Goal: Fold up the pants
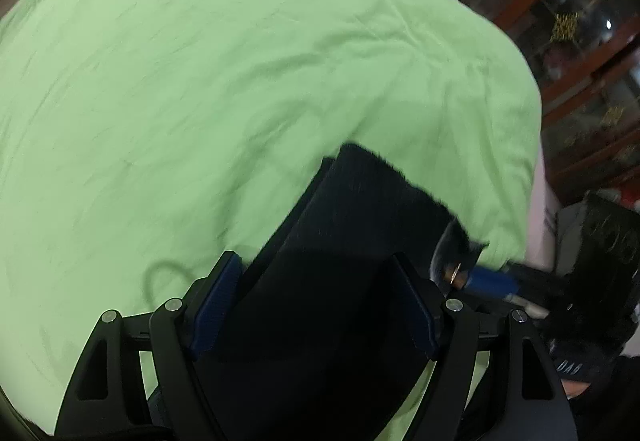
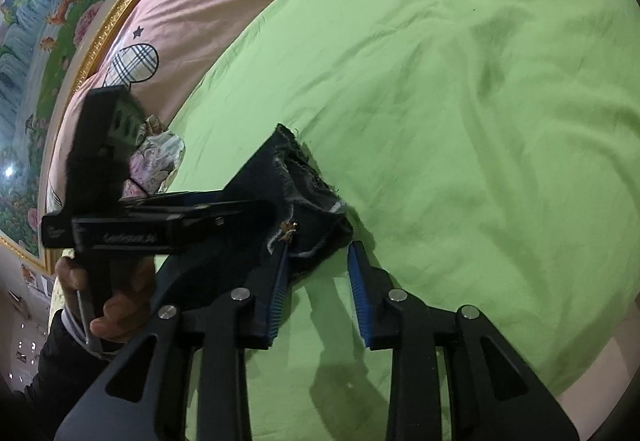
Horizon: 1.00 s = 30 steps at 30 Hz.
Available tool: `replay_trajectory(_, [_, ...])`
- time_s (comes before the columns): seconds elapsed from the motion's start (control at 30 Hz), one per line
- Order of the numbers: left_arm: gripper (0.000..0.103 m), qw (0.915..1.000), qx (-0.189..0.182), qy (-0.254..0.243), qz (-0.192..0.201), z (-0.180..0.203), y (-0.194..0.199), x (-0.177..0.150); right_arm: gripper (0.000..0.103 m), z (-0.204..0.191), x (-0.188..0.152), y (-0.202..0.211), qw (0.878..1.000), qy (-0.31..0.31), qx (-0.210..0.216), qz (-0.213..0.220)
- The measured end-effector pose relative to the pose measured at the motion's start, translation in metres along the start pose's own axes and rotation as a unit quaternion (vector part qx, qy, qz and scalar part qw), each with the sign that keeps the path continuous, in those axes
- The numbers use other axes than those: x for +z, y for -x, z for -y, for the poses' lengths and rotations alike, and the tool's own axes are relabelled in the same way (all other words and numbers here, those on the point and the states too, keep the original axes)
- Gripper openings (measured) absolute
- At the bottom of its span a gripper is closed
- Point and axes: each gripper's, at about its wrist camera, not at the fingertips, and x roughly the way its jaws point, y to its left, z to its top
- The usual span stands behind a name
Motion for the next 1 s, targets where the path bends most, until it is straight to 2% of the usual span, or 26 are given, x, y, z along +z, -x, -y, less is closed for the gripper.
replay_trajectory(0.1, [0.066,0.9997,-0.015,0.016,0.008,-0.006,0.002,0.000,0.032,0.003,-0.003,0.000,1.000,-0.003,0.015,0.007])
replay_trajectory(0.23, [0.042,0.9993,-0.020,0.027,0.020,-0.013,0.010,-0.004,0.030,-0.001,-0.004,-0.003,0.999,0.012,0.032,0.011])
replay_trajectory(0.27, [0.035,0.9991,-0.020,0.030,0.023,-0.015,0.013,-0.005,0.028,-0.003,-0.005,-0.004,0.999,0.021,0.034,0.011])
replay_trajectory(0.3, [0.032,0.9988,-0.023,0.034,0.027,-0.018,0.017,-0.008,0.018,-0.003,-0.006,-0.006,0.999,0.023,0.039,0.006])
replay_trajectory(0.37, [0.020,0.9974,-0.038,0.048,0.037,-0.025,0.027,-0.013,0.015,-0.003,-0.007,-0.006,0.999,0.021,0.041,0.006])
replay_trajectory(0.5, [0.015,0.9938,-0.069,0.065,0.059,-0.030,0.046,-0.022,0.013,-0.011,-0.004,0.003,0.998,0.033,0.058,0.015])
replay_trajectory(0.67, [0.014,0.9911,-0.076,0.064,0.088,-0.024,0.074,-0.034,0.012,-0.034,-0.003,0.018,0.993,0.058,0.099,0.030])
replay_trajectory(0.83, [0.014,0.9861,-0.087,0.068,0.125,-0.028,0.111,-0.053,0.012,-0.071,-0.007,0.032,0.983,0.099,0.149,0.036])
replay_trajectory(1.0, [0.014,0.9792,-0.090,0.080,0.163,-0.038,0.149,-0.085,0.012,-0.112,-0.015,0.034,0.971,0.145,0.188,0.021])
